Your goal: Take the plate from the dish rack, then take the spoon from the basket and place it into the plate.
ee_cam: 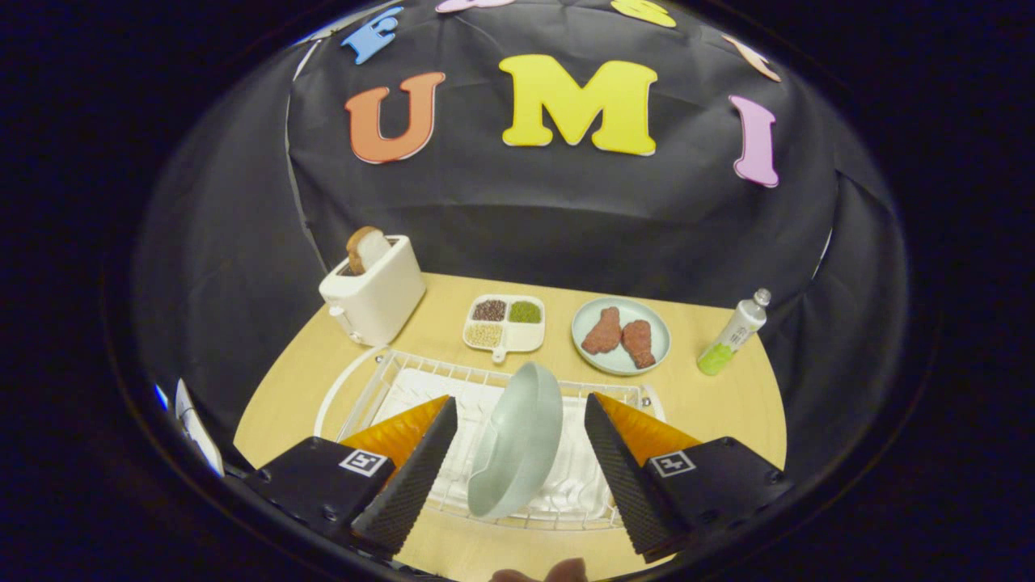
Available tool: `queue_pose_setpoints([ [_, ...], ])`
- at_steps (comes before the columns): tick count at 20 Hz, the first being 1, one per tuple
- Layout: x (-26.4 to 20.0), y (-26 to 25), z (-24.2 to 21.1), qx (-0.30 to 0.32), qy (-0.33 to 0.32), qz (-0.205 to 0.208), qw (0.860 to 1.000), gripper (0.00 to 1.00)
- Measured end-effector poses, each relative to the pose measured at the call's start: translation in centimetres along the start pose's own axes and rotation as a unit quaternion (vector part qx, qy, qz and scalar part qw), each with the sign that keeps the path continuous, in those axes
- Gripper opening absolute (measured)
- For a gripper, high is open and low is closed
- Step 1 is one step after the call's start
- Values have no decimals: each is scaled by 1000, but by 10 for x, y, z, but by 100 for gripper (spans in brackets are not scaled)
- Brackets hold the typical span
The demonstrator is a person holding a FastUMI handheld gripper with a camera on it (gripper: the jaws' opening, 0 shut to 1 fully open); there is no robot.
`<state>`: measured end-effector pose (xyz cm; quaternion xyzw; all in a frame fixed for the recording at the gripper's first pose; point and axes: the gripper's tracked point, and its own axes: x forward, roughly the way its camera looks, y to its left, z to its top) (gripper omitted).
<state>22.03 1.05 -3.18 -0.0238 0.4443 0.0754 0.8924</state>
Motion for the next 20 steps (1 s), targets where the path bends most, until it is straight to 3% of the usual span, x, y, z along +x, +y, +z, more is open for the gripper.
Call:
queue_pose_setpoints([
  [8, 50, -4, -24, 40, 103, 3, 994, 100],
  [10, 54, -6, -24, 44, 111, -8, 993, 95],
  [16, 48, -10, -24, 47, 119, -54, 990, 66],
  [20, 38, -9, -18, 54, 109, -86, 989, 39],
])
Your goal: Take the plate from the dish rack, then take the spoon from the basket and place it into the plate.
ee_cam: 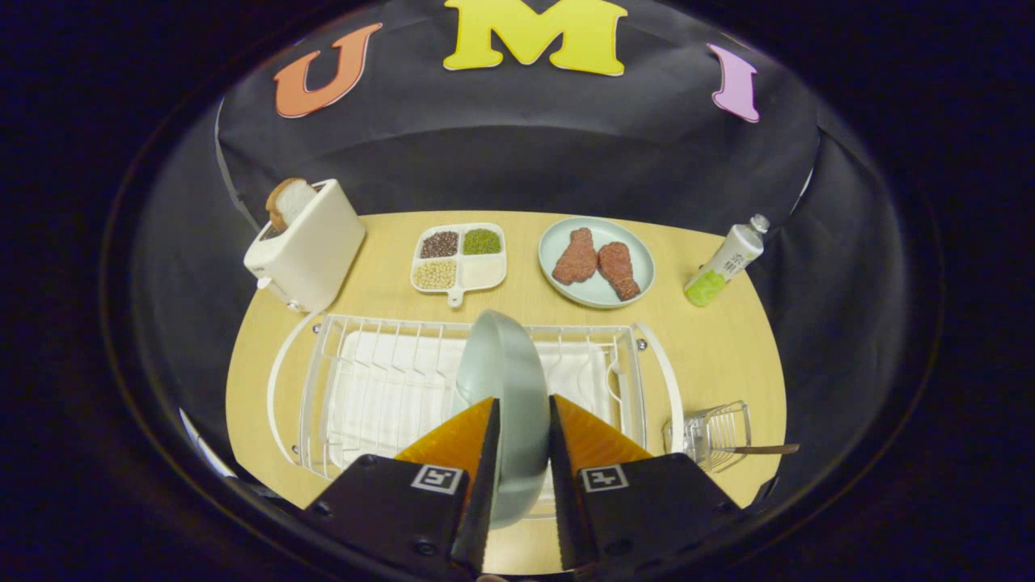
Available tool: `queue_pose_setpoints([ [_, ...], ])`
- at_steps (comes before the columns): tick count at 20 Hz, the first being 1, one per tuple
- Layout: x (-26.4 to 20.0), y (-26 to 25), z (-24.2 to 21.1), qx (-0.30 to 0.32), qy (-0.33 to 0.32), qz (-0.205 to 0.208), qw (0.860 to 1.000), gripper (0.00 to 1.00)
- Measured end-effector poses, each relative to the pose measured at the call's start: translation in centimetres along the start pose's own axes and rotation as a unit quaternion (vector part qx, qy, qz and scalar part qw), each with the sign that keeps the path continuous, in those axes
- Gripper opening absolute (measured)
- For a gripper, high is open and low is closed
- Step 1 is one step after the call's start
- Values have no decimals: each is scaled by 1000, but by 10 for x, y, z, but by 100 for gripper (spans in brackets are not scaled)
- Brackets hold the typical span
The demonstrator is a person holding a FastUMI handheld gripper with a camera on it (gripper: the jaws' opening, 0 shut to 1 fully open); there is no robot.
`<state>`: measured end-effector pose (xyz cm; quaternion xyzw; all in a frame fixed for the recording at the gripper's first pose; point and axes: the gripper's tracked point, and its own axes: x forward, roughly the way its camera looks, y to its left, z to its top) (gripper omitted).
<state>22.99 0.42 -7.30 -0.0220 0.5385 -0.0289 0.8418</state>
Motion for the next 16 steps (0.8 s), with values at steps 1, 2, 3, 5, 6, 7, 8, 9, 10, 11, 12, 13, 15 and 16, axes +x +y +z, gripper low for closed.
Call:
queue_pose_setpoints([
  [1, -1, 0, 0, -1, -1, -7, 1000, 34],
  [2, -2, -1, 0, 0, -2, -14, 1000, 32],
  [3, -4, -2, 1, 0, -4, -22, 1000, 31],
  [5, -9, -2, 3, -2, -9, -32, 999, 29],
  [6, -12, -2, 4, -7, -11, -38, 999, 28],
  [7, -14, -3, 5, -13, -9, -46, 999, 28],
  [8, -17, -3, 6, -17, -10, -52, 998, 27],
  [9, -20, -3, 10, -16, -13, -59, 998, 26],
  [10, -21, -3, 11, -14, -14, -67, 998, 26],
  [11, -25, -6, 17, -22, -23, -81, 996, 26],
  [12, -30, -8, 22, -31, -31, -92, 995, 26],
  [13, -37, -9, 26, -35, -39, -99, 994, 26],
  [15, -51, 1, 26, -33, -47, -80, 995, 20],
  [16, -57, 0, 26, -37, -52, -77, 995, 19],
])
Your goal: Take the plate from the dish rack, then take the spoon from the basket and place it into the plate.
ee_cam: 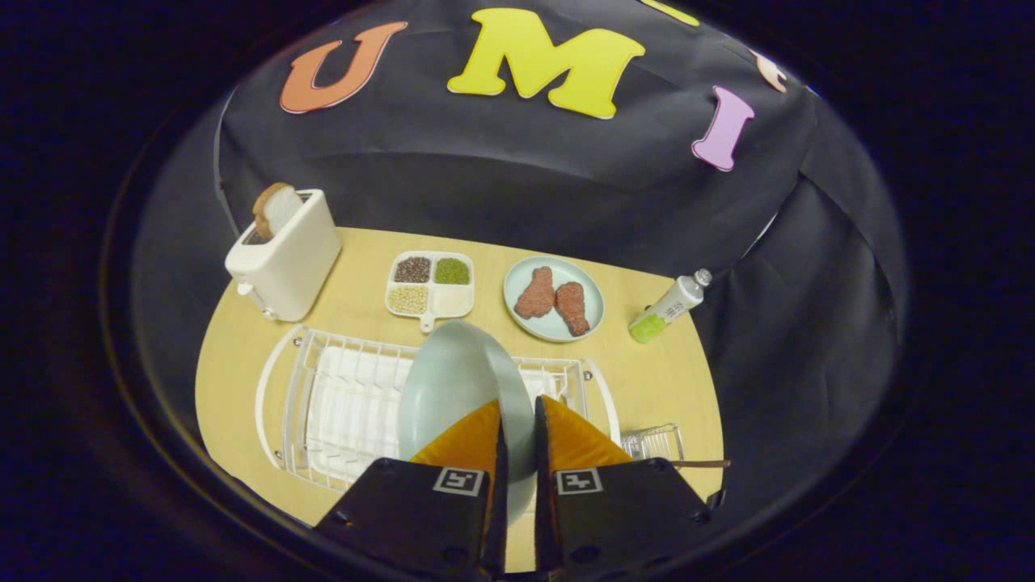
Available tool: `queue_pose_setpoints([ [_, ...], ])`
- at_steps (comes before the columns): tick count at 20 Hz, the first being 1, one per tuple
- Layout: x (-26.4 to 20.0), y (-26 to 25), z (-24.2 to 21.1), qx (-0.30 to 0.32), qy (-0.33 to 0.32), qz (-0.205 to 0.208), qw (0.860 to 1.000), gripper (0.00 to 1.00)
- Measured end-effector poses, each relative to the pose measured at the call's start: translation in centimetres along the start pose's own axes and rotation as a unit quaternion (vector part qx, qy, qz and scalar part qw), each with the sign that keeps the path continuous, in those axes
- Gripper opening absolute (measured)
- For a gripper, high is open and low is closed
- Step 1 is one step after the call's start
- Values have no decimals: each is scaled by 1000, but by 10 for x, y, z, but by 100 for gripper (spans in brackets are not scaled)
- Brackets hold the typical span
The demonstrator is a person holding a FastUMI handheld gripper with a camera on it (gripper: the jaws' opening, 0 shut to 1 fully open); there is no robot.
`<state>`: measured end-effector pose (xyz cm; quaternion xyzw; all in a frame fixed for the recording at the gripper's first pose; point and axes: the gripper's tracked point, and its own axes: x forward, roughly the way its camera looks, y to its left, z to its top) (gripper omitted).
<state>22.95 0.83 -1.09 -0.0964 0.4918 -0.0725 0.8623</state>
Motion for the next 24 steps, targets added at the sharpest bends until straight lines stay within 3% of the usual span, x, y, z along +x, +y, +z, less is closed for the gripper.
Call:
queue_pose_setpoints([
  [6, -38, -6, -37, 13, -10, 71, 997, 18],
  [11, -50, -29, -103, 27, 4, 112, 993, 18],
  [17, -20, -40, -205, 83, 60, 174, 979, 18],
  [24, 24, -43, -262, 116, 90, 203, 968, 18],
])
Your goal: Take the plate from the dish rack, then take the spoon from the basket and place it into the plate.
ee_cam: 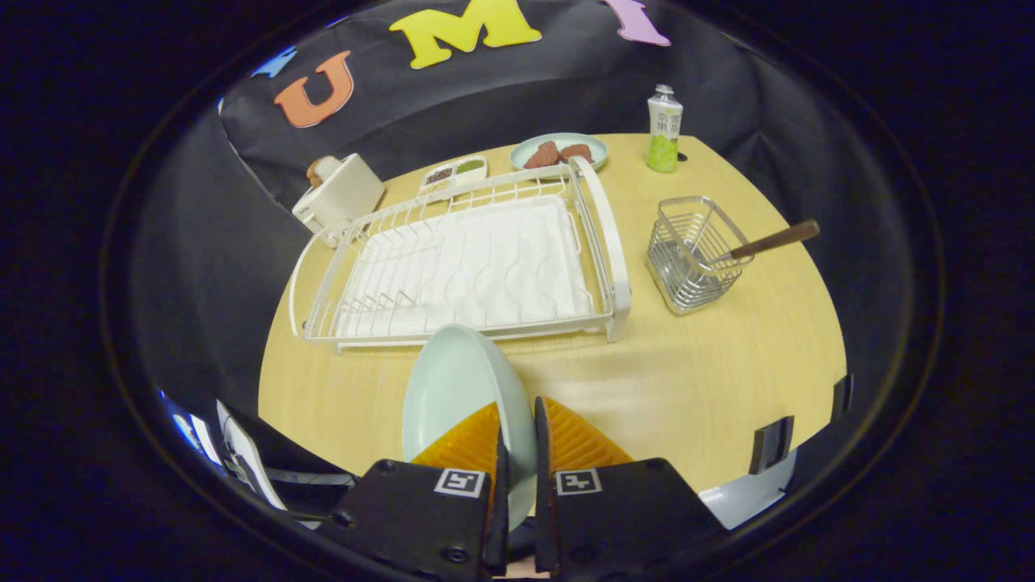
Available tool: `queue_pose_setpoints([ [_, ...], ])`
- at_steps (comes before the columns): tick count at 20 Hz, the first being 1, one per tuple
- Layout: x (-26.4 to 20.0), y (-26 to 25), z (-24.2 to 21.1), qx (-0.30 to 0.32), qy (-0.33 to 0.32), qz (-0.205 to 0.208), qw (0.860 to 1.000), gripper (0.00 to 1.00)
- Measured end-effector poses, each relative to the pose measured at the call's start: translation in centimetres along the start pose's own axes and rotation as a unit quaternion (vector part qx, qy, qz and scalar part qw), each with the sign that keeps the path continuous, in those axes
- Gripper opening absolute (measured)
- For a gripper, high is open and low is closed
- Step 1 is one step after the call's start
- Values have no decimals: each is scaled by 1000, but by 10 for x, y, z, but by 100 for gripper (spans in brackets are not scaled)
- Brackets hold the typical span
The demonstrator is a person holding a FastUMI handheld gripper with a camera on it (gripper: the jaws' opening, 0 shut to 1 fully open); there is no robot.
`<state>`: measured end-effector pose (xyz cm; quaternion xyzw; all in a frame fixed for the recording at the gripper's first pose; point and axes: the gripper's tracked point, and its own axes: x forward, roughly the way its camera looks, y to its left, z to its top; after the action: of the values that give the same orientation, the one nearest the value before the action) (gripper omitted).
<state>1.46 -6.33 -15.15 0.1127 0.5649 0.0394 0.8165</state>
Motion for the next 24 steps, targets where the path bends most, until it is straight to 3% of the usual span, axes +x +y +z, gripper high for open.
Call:
queue_pose_setpoints([
  [8, 30, -13, -17, 58, 20, 65, 996, 18],
  [13, 41, -34, -10, 62, 14, 41, 997, 22],
  [16, 39, -36, -6, 49, -10, 39, 998, 30],
  [20, 21, -45, 6, 18, -78, 20, 997, 52],
  [23, 0, -53, 17, -15, -152, -2, 988, 67],
  [24, -8, -57, 21, -26, -181, -13, 983, 67],
])
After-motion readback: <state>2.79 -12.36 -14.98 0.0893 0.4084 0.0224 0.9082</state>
